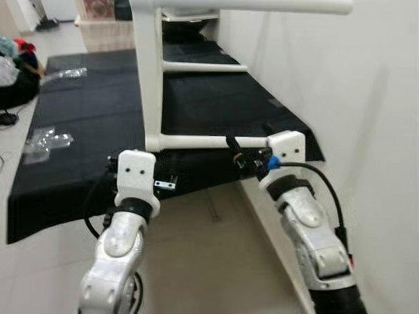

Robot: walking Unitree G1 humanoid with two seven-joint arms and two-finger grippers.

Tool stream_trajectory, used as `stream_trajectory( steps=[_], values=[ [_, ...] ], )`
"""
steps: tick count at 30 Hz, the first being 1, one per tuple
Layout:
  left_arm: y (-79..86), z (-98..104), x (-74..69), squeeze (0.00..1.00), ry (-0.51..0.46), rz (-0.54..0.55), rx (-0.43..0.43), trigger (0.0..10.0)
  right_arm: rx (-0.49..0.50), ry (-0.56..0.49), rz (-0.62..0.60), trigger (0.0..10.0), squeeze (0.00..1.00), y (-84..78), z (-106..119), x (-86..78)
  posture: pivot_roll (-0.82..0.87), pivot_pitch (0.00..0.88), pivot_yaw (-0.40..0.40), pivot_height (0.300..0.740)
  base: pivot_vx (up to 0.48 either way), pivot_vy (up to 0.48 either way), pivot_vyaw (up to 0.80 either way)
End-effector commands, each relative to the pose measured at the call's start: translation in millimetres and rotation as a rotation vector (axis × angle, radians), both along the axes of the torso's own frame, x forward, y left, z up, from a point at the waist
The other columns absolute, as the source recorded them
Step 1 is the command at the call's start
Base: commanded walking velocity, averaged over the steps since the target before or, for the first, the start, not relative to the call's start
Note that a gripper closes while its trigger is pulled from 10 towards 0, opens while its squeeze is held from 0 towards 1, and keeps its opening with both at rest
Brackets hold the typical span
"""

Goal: Building children table

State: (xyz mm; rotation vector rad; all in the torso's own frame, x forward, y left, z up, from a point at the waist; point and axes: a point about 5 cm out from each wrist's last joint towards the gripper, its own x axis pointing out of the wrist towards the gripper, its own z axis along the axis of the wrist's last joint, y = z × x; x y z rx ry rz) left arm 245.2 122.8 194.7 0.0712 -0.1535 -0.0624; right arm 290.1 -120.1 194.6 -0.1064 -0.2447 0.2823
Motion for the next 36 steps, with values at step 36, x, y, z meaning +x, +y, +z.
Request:
stream_trajectory(
  steps=[36],
  values=[
    [-2.0,-4.2,3.5,0.0,0.028,-0.021,-0.002,10.0,-0.019,-0.005,-0.074,10.0,0.0,-11.7,2.0,4.9,0.04,0.04,-0.047,0.74,0.28,0.0,0.0]
  ],
)
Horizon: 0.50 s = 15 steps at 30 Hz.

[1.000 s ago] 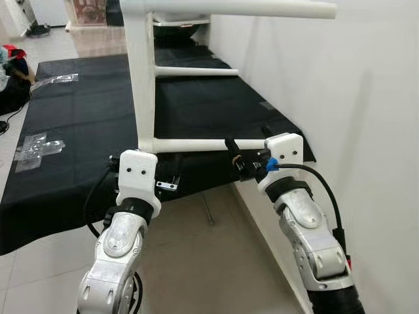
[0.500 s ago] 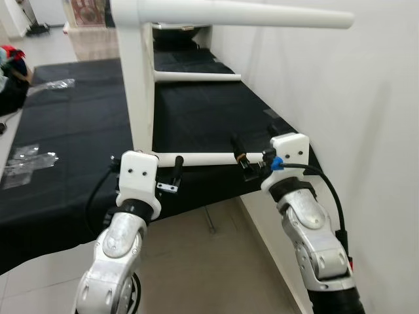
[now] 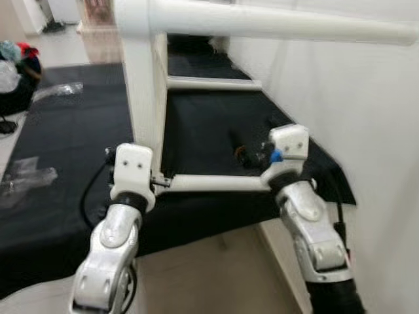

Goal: Building children table

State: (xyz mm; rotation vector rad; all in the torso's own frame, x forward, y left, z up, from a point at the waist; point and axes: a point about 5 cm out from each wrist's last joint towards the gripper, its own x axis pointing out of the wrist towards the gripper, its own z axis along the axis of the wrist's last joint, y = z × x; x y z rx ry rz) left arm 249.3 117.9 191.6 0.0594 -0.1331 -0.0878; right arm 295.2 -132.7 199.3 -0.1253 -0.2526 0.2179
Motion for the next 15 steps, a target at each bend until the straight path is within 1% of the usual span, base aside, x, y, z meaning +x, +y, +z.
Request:
stream_trajectory(
  steps=[1,4,5,6,7,8,10,11,12,14,15],
  values=[
    [2.3,-1,-0.2,0.0,0.004,0.004,0.004,10.0,-0.017,0.007,-0.021,10.0,0.0,-0.9,-3,0.4,0.04,0.043,-0.047,0.74,0.0,0.0,0.0],
    [2.6,1,0.9,0.0,0.001,0.018,-0.006,10.0,-0.053,-0.002,-0.078,10.0,0.0,-8.8,-2,2.8,0.04,0.047,-0.044,0.74,0.0,0.0,0.0],
    [3.1,2,0.9,0.0,-0.004,0.029,-0.004,10.0,-0.112,-0.005,-0.136,10.0,0.0,-16.5,-2,5.1,0.04,0.042,-0.045,0.74,0.0,0.0,0.0],
    [3.4,3,0.9,0.0,-0.008,0.036,-0.002,10.0,-0.155,-0.007,-0.176,10.0,0.0,-21.9,-2,6.5,0.04,0.042,-0.045,0.74,0.0,0.0,0.0],
    [2.6,3,0.9,0.0,-0.005,0.034,-0.012,10.0,-0.187,-0.005,-0.24,10.0,0.0,-31.3,-2,8.7,0.03,0.045,-0.045,0.74,0.0,0.0,0.0],
    [2.6,3,0.9,0.0,-0.005,0.034,-0.012,10.0,-0.187,-0.005,-0.24,10.0,0.0,-31.3,-2,8.7,0.03,0.045,-0.045,0.74,0.0,0.0,0.0],
    [-0.2,1,1.1,0.0,0.007,0.02,-0.031,10.0,-0.211,0.005,-0.317,10.0,0.0,-44.4,-2,11.4,0.03,0.046,-0.045,0.74,0.0,0.0,0.0],
    [-0.2,1,1.1,0.0,0.007,0.02,-0.031,10.0,-0.211,0.005,-0.317,10.0,0.0,-44.4,-2,11.4,0.03,0.046,-0.045,0.74,0.0,0.0,0.0],
    [-4.9,-2,1.4,0.0,0.025,-0.017,-0.049,10.0,-0.238,-0.006,-0.369,10.0,0.0,-52.4,-1,11.8,0.03,0.043,-0.05,0.74,0.0,0.0,0.0],
    [-4.9,-2,1.4,0.0,0.025,-0.017,-0.049,10.0,-0.238,-0.006,-0.369,10.0,0.0,-52.4,-1,11.8,0.03,0.043,-0.05,0.74,0.0,0.0,0.0],
    [-19.1,-7,1.0,0.0,0.055,-0.14,-0.074,10.0,-0.32,-0.082,-0.446,10.0,0.0,-61.7,10,9.6,0.03,0.045,-0.047,0.74,0.0,0.0,0.0]
  ],
)
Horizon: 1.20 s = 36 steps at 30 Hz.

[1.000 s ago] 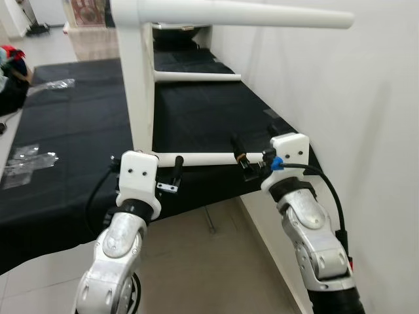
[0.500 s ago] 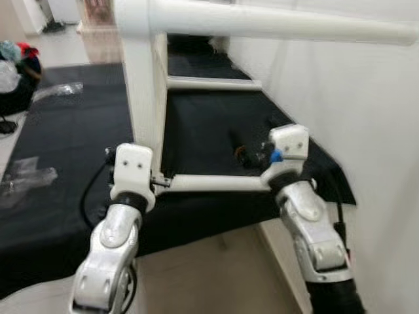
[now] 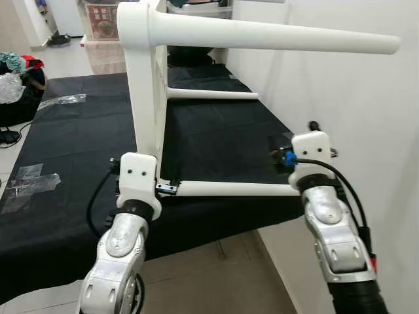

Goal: Building children table

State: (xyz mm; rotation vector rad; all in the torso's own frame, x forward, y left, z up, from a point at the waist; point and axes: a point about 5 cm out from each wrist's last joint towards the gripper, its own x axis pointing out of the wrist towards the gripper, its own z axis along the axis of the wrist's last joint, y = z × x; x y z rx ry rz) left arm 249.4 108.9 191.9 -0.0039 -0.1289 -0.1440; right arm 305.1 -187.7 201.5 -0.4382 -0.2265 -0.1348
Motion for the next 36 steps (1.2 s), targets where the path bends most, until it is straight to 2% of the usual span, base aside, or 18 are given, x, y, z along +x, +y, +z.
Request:
stream_trajectory(
  steps=[1,4,5,7,9,10,11,12,15,17,18,19,24,27,28,36],
  values=[
    [-15.2,-9,1.1,0.0,0.056,-0.134,-0.033,10.0,-0.106,-0.095,-0.08,10.0,0.0,-8.2,16,-2.3,0.03,0.044,-0.044,0.74,0.0,0.0,0.0],
    [-18.1,-9,3.8,0.0,0.059,-0.169,-0.035,10.0,-0.17,-0.18,-0.106,10.0,0.0,-7.7,29,-5.5,0.03,0.043,-0.043,0.74,0.0,0.0,0.0],
    [-18.1,-9,3.8,0.0,0.059,-0.169,-0.035,10.0,-0.17,-0.18,-0.106,10.0,0.0,-7.7,29,-5.5,0.03,0.043,-0.043,0.74,0.0,0.0,0.0],
    [-15.0,-7,11.9,0.0,0.044,-0.15,-0.033,10.0,-0.221,-0.258,-0.135,10.0,0.0,-7.1,43,-6.6,0.03,0.048,-0.038,0.74,0.0,0.0,0.0],
    [-14.0,-7,14.7,0.0,0.044,-0.15,-0.037,10.0,-0.232,-0.277,-0.136,10.0,0.0,-6.4,47,-6.6,0.03,0.048,-0.037,0.74,0.0,0.0,0.0],
    [-13.1,-6,17.9,0.0,0.04,-0.153,-0.037,10.0,-0.247,-0.296,-0.131,10.0,0.73,-5.0,50,-7.4,0.02,0.051,-0.038,0.74,0.0,0.0,0.0],
    [-12.4,-5,20.1,0.0,0.036,-0.154,-0.036,10.0,-0.256,-0.309,-0.127,10.0,0.73,-4.1,52,-8.0,0.02,0.051,-0.038,0.74,0.0,0.0,0.0],
    [-11.7,-4,22.9,0.0,0.028,-0.155,-0.03,10.0,-0.269,-0.321,-0.11,10.0,1.0,-1.8,53,-9.2,0.02,0.052,-0.037,0.74,0.0,0.0,0.0],
    [-11.2,-3,24.7,0.0,0.022,-0.157,-0.027,10.0,-0.277,-0.329,-0.099,10.0,1.0,-0.1,54,-9.9,0.02,0.053,-0.037,0.74,0.0,0.0,0.0],
    [-11.9,3,29.5,0.0,0.001,-0.165,-0.026,10.0,-0.339,-0.356,-0.102,10.0,1.0,2.5,57,-12.3,0.02,0.053,-0.036,0.74,0.0,0.0,0.0],
    [-11.9,3,29.5,0.0,0.001,-0.165,-0.026,10.0,-0.339,-0.356,-0.102,10.0,1.0,2.5,57,-12.3,0.02,0.053,-0.036,0.74,0.0,0.0,0.0],
    [-12.9,5,32.9,0.0,-0.007,-0.179,-0.034,10.0,-0.411,-0.4,-0.129,10.0,0.0,3.3,62,-14.5,0.02,0.053,-0.034,0.74,0.0,0.0,0.0],
    [-15.1,4,36.5,0.0,-0.006,-0.196,-0.038,10.0,-0.459,-0.453,-0.152,10.0,0.0,3.1,70,-16.0,0.02,0.052,-0.034,0.74,0.0,0.0,0.0],
    [-22.1,4,41.9,0.0,-0.008,-0.228,-0.047,10.0,-0.498,-0.504,-0.173,10.0,0.0,3.1,79,-16.3,0.02,0.051,-0.035,0.74,0.0,0.0,0.0],
    [-29.0,3,48.4,0.0,-0.003,-0.25,-0.08,10.0,-0.528,-0.544,-0.18,10.0,0.0,3.9,89,-15.8,0.02,0.051,-0.033,0.74,0.0,0.0,0.0],
    [-37.1,-8,59.2,0.0,0.026,-0.274,-0.088,10.0,-0.566,-0.629,-0.174,10.0,0.0,6.7,111,-16.1,0.0,0.039,-0.026,0.74,0.0,0.0,0.0]
  ],
)
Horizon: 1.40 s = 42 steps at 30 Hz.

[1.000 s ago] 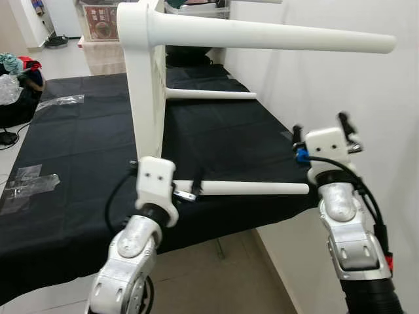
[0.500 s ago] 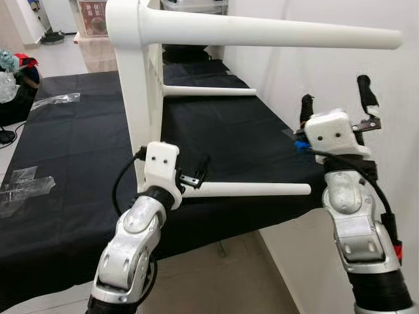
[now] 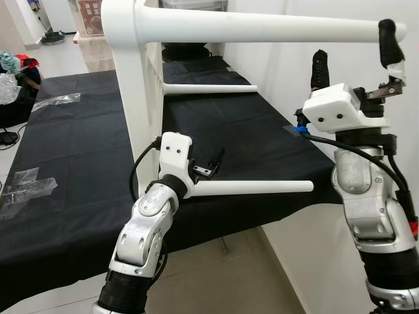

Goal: Building children table

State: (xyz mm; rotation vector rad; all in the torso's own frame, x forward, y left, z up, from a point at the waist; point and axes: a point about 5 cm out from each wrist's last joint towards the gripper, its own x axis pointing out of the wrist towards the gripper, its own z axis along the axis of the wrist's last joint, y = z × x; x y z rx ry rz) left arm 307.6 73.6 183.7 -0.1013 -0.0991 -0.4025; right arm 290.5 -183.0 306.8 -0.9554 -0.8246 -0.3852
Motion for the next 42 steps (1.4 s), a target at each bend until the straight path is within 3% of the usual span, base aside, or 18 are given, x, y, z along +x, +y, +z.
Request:
stream_trajectory(
  steps=[1,10,15,22,27,30,42],
  values=[
    [-3.1,2,1.3,0.0,-0.022,-0.019,0.002,10.0,-0.035,-0.034,0.01,10.0,0.0,2.8,9,-1.1,0.0,0.041,-0.024,0.74,0.0,0.0,0.0],
    [-1.3,2,6.5,0.0,-0.047,0.012,0.013,10.0,-0.069,-0.051,0.042,10.0,0.0,6.4,23,6.0,0.0,0.033,-0.029,0.74,0.0,0.0,0.0],
    [7.0,2,8.5,0.0,-0.065,0.04,0.039,10.0,-0.142,0.077,0.115,10.0,0.0,18.4,17,20.0,0.0,0.029,-0.036,0.74,0.0,0.0,0.0],
    [8.3,1,9.3,0.0,-0.067,0.052,0.034,10.0,-0.108,0.059,0.13,10.0,0.0,14.8,15,16.3,0.0,0.029,-0.041,0.74,0.0,0.0,0.0],
    [7.8,-1,10.1,0.0,-0.068,0.056,0.035,10.0,-0.167,0.114,0.085,10.0,0.0,10.1,2,18.6,0.0,0.035,-0.037,0.74,0.0,0.0,0.0],
    [12.7,-4,13.4,0.0,-0.059,0.081,0.033,10.0,-0.224,0.16,0.047,10.0,0.0,12.4,-1,28.3,0.0,0.035,-0.036,0.74,0.0,0.0,0.0],
    [29.7,-9,20.8,0.0,-0.04,0.142,0.034,10.0,-0.293,0.076,-0.002,10.0,0.0,10.6,26,38.0,0.0,0.045,-0.038,0.74,0.0,0.0,0.0]
  ],
)
